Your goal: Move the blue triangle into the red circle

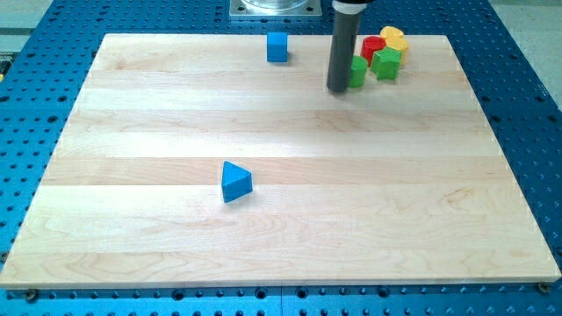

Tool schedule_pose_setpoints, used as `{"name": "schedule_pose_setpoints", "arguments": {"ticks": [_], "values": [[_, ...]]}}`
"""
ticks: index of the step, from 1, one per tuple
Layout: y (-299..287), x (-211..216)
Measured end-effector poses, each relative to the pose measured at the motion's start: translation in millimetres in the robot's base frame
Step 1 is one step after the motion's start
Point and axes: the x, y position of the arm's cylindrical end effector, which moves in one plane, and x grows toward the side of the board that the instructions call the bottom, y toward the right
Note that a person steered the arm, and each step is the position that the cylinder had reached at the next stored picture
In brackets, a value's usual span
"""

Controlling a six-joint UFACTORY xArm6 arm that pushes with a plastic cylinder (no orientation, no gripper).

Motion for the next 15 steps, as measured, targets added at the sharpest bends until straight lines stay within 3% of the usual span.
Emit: {"name": "schedule_pose_setpoints", "arguments": {"ticks": [1, 2, 3, 5, 6, 7, 8, 9, 10, 11, 12, 13, 15], "values": [[-8.7, -18.2], [31.7, -23.5], [-29.6, 21.7], [-83.1, 220.2], [-157.4, 220.1], [-174.4, 190.7], [-119.3, 137.5], [-100.2, 91.9], [-151.3, 84.3], [-110.3, 44.3], [-74.0, 35.5], [-132.1, 42.1], [-96.6, 101.7]]}}
